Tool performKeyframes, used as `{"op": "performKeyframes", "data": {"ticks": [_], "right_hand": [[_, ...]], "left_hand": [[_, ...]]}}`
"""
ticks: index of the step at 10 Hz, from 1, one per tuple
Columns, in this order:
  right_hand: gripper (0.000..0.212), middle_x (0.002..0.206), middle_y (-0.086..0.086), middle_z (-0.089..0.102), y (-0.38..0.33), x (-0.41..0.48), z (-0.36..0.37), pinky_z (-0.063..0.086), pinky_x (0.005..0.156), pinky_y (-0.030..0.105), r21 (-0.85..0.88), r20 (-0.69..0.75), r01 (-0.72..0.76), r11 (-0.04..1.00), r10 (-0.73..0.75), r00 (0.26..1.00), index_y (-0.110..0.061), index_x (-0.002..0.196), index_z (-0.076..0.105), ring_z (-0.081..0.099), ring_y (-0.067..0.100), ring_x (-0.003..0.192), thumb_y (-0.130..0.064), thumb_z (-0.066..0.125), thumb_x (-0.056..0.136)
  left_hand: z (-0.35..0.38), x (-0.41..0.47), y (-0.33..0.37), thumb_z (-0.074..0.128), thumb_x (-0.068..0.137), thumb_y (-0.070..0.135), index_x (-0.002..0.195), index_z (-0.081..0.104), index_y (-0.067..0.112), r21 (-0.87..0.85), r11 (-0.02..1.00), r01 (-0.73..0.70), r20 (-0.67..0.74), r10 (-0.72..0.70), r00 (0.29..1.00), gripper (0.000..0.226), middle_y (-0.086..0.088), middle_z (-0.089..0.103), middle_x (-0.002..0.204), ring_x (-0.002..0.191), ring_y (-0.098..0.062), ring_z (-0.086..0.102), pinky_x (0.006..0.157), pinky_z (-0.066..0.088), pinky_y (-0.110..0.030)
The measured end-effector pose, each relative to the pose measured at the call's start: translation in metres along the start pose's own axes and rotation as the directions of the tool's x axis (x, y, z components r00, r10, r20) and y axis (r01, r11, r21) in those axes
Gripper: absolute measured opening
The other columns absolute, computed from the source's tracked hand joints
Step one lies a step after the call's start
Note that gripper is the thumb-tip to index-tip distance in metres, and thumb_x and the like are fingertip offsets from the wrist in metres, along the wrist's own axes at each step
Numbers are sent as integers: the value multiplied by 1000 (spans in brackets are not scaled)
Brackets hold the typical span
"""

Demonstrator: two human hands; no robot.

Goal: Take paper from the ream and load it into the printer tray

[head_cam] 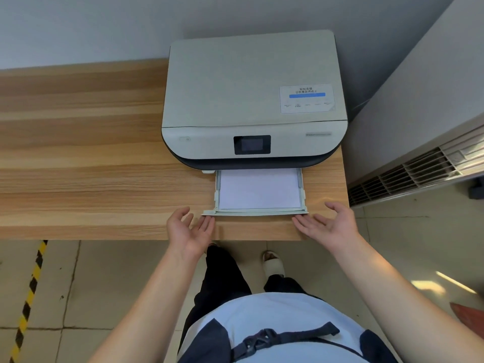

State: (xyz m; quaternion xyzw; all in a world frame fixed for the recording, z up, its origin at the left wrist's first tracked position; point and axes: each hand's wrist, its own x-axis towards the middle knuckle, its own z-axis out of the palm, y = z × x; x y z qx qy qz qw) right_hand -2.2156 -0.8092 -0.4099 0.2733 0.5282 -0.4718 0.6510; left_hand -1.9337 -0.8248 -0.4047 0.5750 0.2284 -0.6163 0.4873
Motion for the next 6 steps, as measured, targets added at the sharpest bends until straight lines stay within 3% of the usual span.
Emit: {"op": "performKeyframes", "data": {"ticks": [2,4,6], "right_hand": [[62,139,28,48,-9,9,52,36,107,57,-4,-8,-39,999,39,999,3,142,32,49,43,127,-26,49,90],[72,139,25,48,-20,12,94,30,111,57,66,95,15,998,-22,995,1,140,37,47,42,130,-37,58,82],[62,143,18,50,-12,12,59,28,113,54,29,137,36,999,-40,990,-2,141,44,43,35,135,-38,49,90]], "left_hand": [[39,16,12,52,91,16,155,24,11,-57,997,49,65,-45,997,70,-20,40,149,139,-38,41,114,34,-51],[81,27,26,57,86,22,158,16,24,-116,992,43,244,-13,970,83,-19,26,159,144,-39,32,117,24,-56],[70,29,18,57,87,25,156,24,24,-34,999,9,290,1,957,76,-19,34,155,142,-36,36,117,26,-53]]}}
